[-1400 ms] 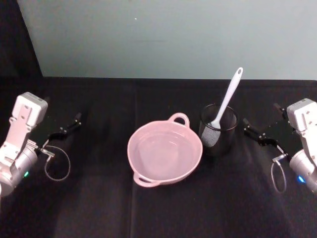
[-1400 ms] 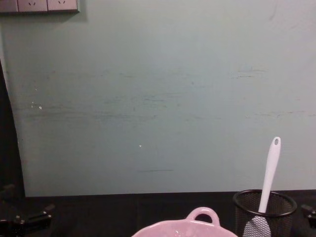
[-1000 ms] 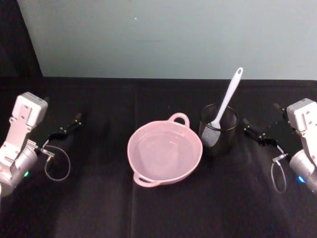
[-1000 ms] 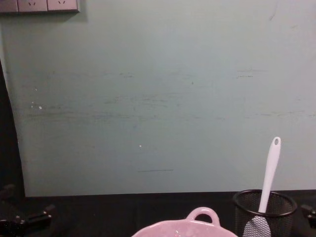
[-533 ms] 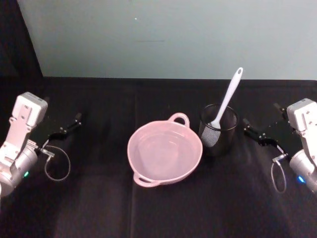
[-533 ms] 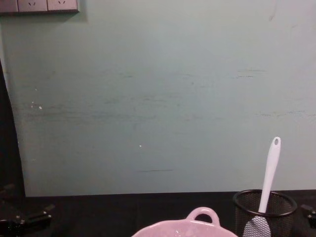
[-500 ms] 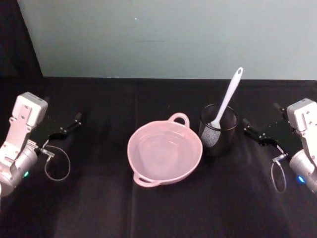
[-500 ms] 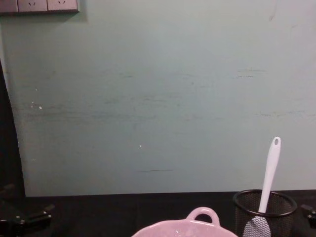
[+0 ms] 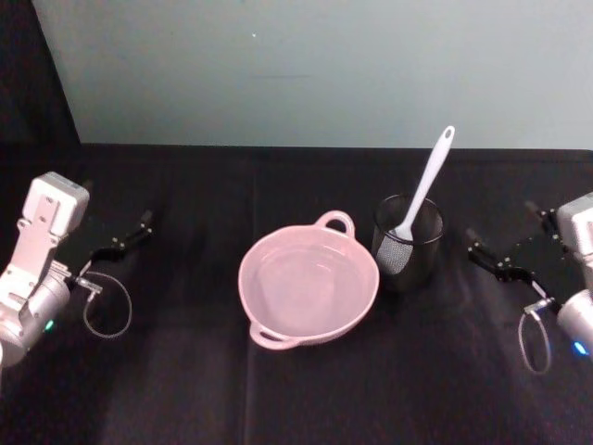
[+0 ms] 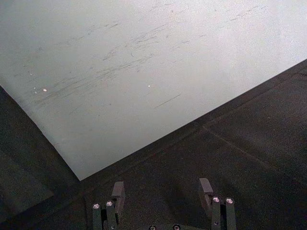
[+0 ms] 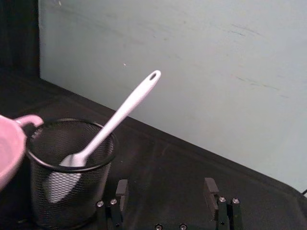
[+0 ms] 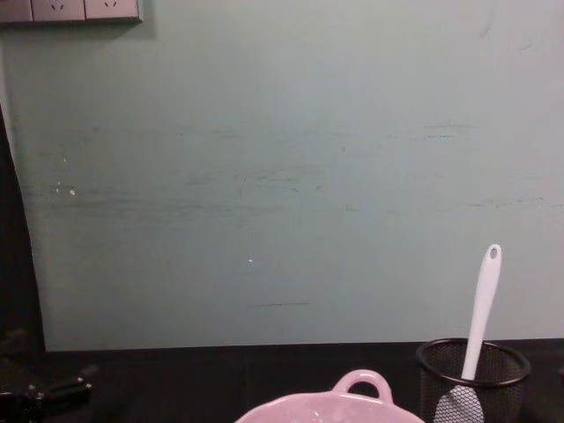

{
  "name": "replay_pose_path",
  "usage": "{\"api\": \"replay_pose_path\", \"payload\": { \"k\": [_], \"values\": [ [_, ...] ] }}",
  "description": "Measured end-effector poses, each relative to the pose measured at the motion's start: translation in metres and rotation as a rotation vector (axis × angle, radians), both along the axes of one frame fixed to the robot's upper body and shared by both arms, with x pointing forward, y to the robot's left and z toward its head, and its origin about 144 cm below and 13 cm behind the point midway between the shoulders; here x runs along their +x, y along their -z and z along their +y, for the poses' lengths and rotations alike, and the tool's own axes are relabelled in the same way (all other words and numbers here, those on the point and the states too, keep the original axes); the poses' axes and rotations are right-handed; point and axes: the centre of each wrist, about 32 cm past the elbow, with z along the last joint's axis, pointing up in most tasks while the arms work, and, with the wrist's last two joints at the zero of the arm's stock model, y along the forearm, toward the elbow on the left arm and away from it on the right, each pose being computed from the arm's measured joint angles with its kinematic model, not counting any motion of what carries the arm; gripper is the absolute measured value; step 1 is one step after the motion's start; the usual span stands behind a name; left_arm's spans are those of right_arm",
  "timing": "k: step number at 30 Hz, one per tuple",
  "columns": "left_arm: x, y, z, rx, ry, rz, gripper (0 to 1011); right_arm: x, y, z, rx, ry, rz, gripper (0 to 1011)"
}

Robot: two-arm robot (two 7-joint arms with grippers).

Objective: Use the one hand to pick up the spoon and stir the clear water in the bowl.

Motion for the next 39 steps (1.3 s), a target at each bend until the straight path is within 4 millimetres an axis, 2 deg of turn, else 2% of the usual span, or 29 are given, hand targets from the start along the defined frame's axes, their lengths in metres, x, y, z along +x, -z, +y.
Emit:
{"api": "replay_pose_path", "payload": {
  "k": [5,10,14,20,28,39],
  "values": [
    [0.0,0.0,0.0,0.0,0.0,0.0,1011,-0.009,-0.013,-0.007,0.1,-0.037,0.022,1002],
    [0.0,0.0,0.0,0.0,0.0,0.0,1011,-0.003,-0.023,-0.013,0.267,-0.122,0.088,1002],
    [0.0,0.0,0.0,0.0,0.0,0.0,1011,0.01,-0.023,-0.016,0.372,-0.193,0.136,1002],
    [0.0,0.0,0.0,0.0,0.0,0.0,1011,0.041,-0.019,-0.013,0.568,-0.276,0.187,1002],
    [0.0,0.0,0.0,0.0,0.0,0.0,1011,0.081,-0.03,-0.002,0.765,-0.284,0.31,1002],
    [0.0,0.0,0.0,0.0,0.0,0.0,1011,0.103,-0.036,0.004,0.809,-0.282,0.357,1002]
  ]
}}
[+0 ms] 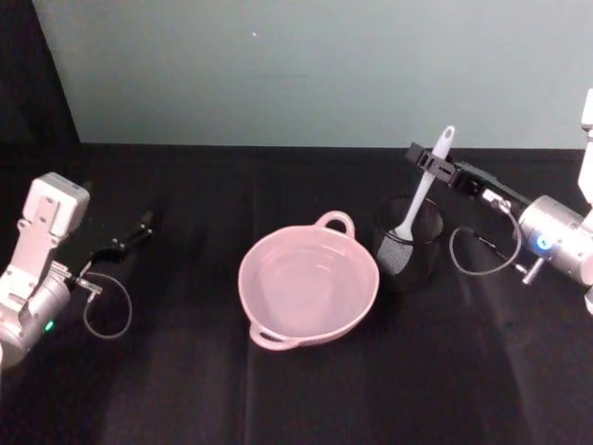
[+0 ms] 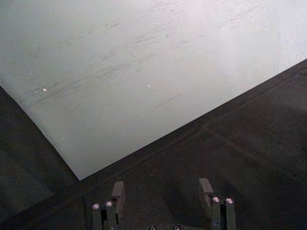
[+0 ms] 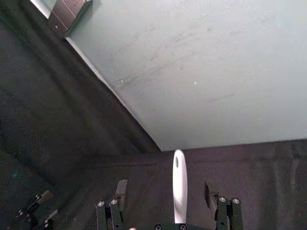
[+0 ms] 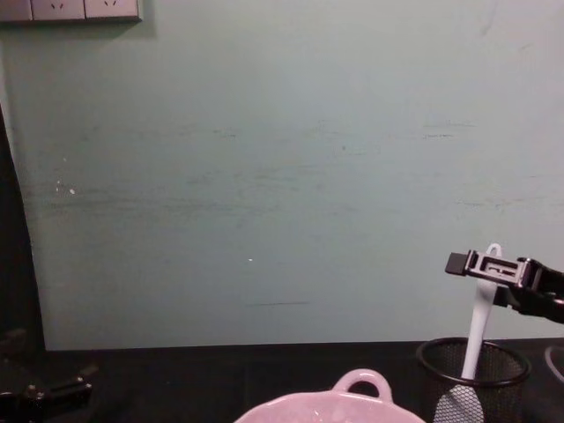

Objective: Use the one hand to pick up the spoon and stir the clear water in the bowl.

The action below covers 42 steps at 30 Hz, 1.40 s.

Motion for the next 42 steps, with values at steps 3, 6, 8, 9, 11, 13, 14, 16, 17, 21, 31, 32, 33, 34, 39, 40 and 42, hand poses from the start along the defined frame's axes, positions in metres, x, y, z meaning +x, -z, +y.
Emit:
{"api": "replay_pose_path", "payload": {
  "k": [3,6,8,9,11,13,14,16,17,21,31,32,33,34,39,40,42],
  "values": [
    [0.0,0.0,0.0,0.0,0.0,0.0,1011,0.002,0.001,-0.001,-0.002,0.009,-0.021,1002],
    [0.0,0.0,0.0,0.0,0.0,0.0,1011,0.004,0.004,-0.003,-0.004,0.024,-0.066,1002],
    [0.0,0.0,0.0,0.0,0.0,0.0,1011,0.005,0.005,-0.004,-0.005,0.027,-0.08,1002],
    [0.0,0.0,0.0,0.0,0.0,0.0,1011,0.005,0.006,-0.004,-0.003,0.025,-0.091,1002],
    [0.0,0.0,0.0,0.0,0.0,0.0,1011,0.006,0.006,-0.005,0.002,0.02,-0.099,968],
    [0.0,0.0,0.0,0.0,0.0,0.0,1011,0.006,0.008,-0.007,0.021,0.012,-0.107,947],
    [0.0,0.0,0.0,0.0,0.0,0.0,1011,0.006,0.008,-0.007,0.021,0.012,-0.107,930],
    [0.0,0.0,0.0,0.0,0.0,0.0,1011,0.006,0.008,-0.007,0.035,0.008,-0.107,869],
    [0.0,0.0,0.0,0.0,0.0,0.0,1011,0.006,0.008,-0.008,0.042,0.006,-0.102,861],
    [0.0,0.0,0.0,0.0,0.0,0.0,1011,0.007,0.01,-0.007,0.047,-0.001,-0.09,734],
    [0.0,0.0,0.0,0.0,0.0,0.0,1011,0.009,0.013,-0.007,0.042,-0.004,-0.084,407],
    [0.0,0.0,0.0,0.0,0.0,0.0,1011,0.009,0.013,-0.007,0.04,-0.003,-0.084,390],
    [0.0,0.0,0.0,0.0,0.0,0.0,1011,0.009,0.013,-0.007,0.038,-0.001,-0.085,345],
    [0.0,0.0,0.0,0.0,0.0,0.0,1011,0.009,0.013,-0.008,0.033,0.0,-0.088,305],
    [0.0,0.0,0.0,0.0,0.0,0.0,1011,0.008,0.011,-0.009,0.018,0.007,-0.101,165],
    [0.0,0.0,0.0,0.0,0.0,0.0,1011,0.006,0.009,-0.009,0.006,0.012,-0.112,123],
    [0.0,0.0,0.0,0.0,0.0,0.0,1011,0.004,0.007,-0.008,-0.014,0.017,-0.131,111]
  ]
}}
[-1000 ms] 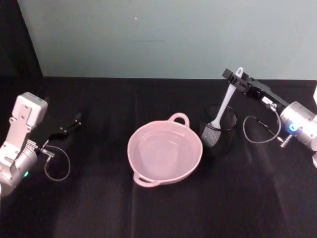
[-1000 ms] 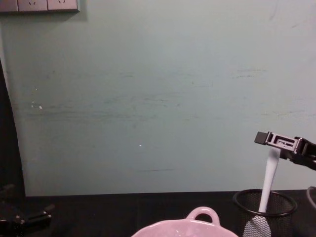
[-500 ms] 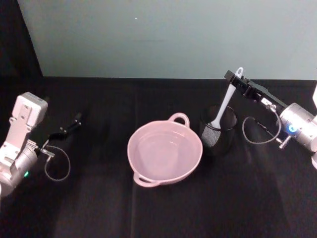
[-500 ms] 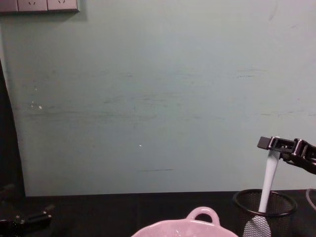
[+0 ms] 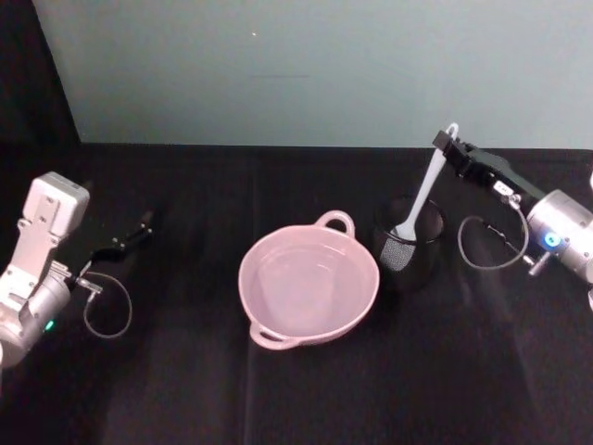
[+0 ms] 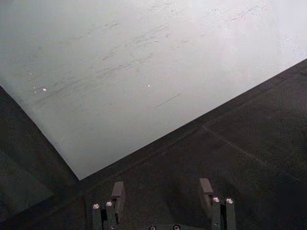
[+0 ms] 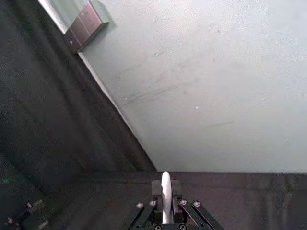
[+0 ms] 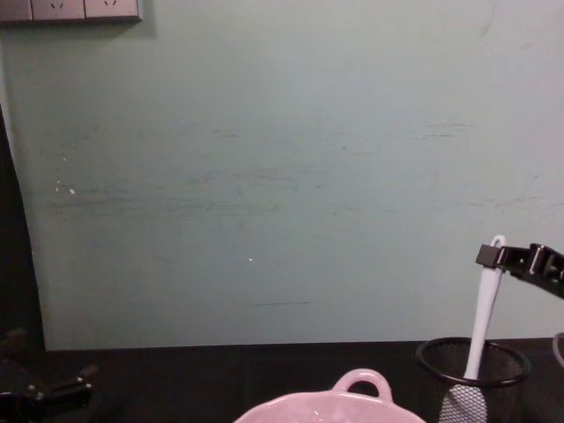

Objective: Use the one hand to pick up the spoon and stir the clear water in the bowl.

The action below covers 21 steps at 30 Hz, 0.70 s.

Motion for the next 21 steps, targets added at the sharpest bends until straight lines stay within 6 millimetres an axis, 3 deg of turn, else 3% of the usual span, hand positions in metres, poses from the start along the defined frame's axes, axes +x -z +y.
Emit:
{"api": "replay_pose_path", "payload": {
  "k": [6,13,21],
  "values": [
    [0.0,0.0,0.0,0.0,0.0,0.0,1011,-0.012,-0.025,0.007,-0.122,0.017,-0.13,111],
    [0.0,0.0,0.0,0.0,0.0,0.0,1011,-0.025,-0.074,0.014,-0.221,-0.01,-0.296,111],
    [0.0,0.0,0.0,0.0,0.0,0.0,1011,-0.037,-0.115,0.019,-0.298,-0.031,-0.387,110]
  ]
}}
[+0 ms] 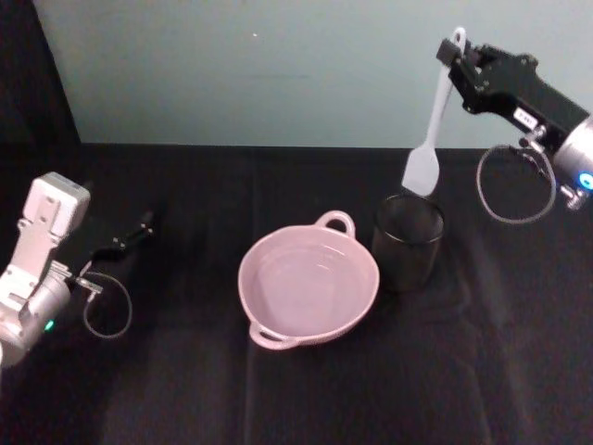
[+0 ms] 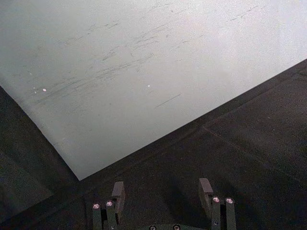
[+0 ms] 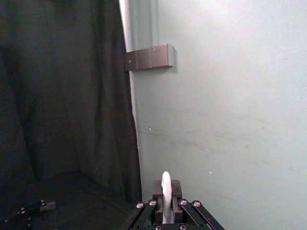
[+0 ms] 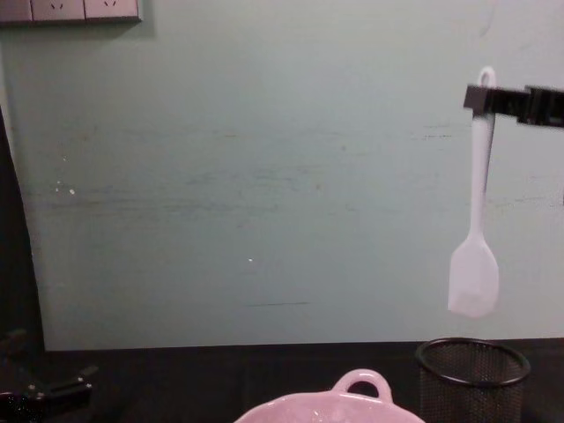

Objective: Use the one hand to pick up the spoon and stir the clear water in the bowl.

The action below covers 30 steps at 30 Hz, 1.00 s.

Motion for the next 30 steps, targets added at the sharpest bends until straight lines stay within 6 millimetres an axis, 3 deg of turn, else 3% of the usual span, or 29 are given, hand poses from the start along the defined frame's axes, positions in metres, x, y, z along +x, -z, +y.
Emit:
{"api": "replay_pose_path", "payload": {
  "k": [3,30],
  "values": [
    [0.0,0.0,0.0,0.0,0.0,0.0,1011,-0.0028,-0.0082,0.0016,-0.014,-0.003,-0.012,110],
    [0.0,0.0,0.0,0.0,0.0,0.0,1011,-0.0009,-0.0037,0.0005,-0.006,-0.001,-0.003,111]
  ]
}}
